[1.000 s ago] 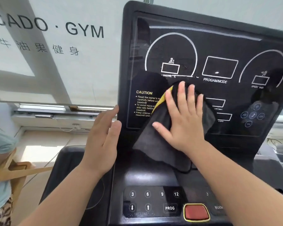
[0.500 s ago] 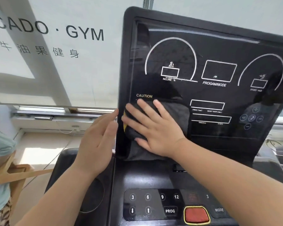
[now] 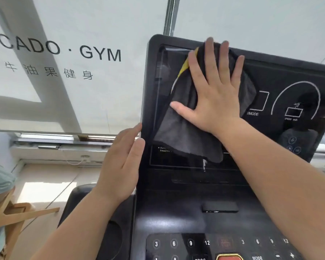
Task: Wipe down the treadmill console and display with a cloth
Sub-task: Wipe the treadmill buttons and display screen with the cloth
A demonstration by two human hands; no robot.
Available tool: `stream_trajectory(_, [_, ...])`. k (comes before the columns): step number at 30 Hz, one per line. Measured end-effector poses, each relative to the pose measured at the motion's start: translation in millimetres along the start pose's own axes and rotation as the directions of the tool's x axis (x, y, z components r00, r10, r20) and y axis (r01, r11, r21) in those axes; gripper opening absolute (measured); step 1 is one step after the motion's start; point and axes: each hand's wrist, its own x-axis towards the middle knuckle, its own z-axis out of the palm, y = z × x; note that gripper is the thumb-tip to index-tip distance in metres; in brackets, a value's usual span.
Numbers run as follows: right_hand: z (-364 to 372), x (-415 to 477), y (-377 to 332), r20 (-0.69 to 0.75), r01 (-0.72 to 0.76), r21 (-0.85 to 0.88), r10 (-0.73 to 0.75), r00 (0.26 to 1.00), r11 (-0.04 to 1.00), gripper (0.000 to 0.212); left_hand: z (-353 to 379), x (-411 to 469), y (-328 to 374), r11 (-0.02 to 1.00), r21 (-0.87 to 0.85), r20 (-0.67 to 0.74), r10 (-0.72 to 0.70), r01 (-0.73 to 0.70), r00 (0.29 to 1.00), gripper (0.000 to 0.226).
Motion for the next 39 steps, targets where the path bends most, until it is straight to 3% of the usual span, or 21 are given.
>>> stream_trajectory(3, [-5.7,18.6,-23.8,-0.024,0.036,0.023,-0.035,0.999,0.999,0.101,-0.7,-2.7,-0.1,0.999,-0.048,0.023,-0.009,0.010,1.000,0.053])
stream_trajectory(6, [0.6,8.5,-39.5,-0.037,0.215,0.038,-0.214,0.976,0.976,0.092,-5.2,-2.0,-5.9,0.999,0.033,0.023,0.032,-0.032,0.999,0.055])
stream_trajectory(9, [18.5,-35.2,-46.3,0.002,0.415,0.067,-0.416,0.909,0.907,0.084,-3.6,0.8,-6.9,0.997,0.033,-0.026,0.076,-0.075,0.997,0.046])
stream_trajectory(13, [36.1,-88.8,-25.0,0.061,0.597,0.054,-0.599,0.798,0.801,0.080,3.2,0.2,-8.0,0.998,-0.053,-0.031,0.044,-0.045,0.999,0.057])
stream_trajectory(15, [34.5,-84.5,-3.7,0.047,0.575,0.031,-0.576,0.816,0.818,0.084,2.0,0.9,-8.9,0.996,-0.083,-0.025,0.042,-0.044,0.999,0.056])
stream_trajectory(19, [13.7,-29.8,26.4,-0.024,0.256,0.006,-0.256,0.966,0.967,0.106,-1.4,2.9,-5.6,0.996,-0.090,0.004,0.017,-0.017,1.000,0.056])
stream_trajectory(23, [-5.6,19.1,6.8,0.005,0.061,0.014,-0.061,0.998,0.998,0.114,-4.4,6.2,-0.6,0.991,-0.136,-0.016,0.004,-0.006,1.000,0.055])
stream_trajectory(27, [-3.0,18.3,-33.3,0.014,0.075,0.031,-0.076,0.997,0.997,0.103,-0.9,5.6,-8.8,0.994,-0.100,-0.051,0.027,-0.032,0.998,0.044])
stream_trajectory(31, [15.8,-31.0,-59.0,0.031,0.294,0.057,-0.296,0.955,0.954,0.085,7.2,4.2,-4.4,0.983,-0.184,-0.109,-0.012,-0.008,0.994,0.071])
stream_trajectory(34, [29.8,-69.9,-51.3,0.053,0.383,0.044,-0.385,0.921,0.923,0.081,10.1,3.8,-1.5,0.988,-0.149,-0.138,0.011,-0.032,0.990,0.061])
stream_trajectory(36, [33.9,-84.3,-33.8,0.051,0.352,0.035,-0.354,0.934,0.935,0.083,11.0,3.6,-0.7,0.994,-0.101,-0.145,0.036,-0.051,0.989,0.059])
stream_trajectory(39, [31.5,-84.5,-0.3,0.020,0.141,0.021,-0.142,0.990,0.990,0.094,8.9,4.2,-0.6,0.995,-0.084,-0.133,0.044,-0.055,0.990,0.058])
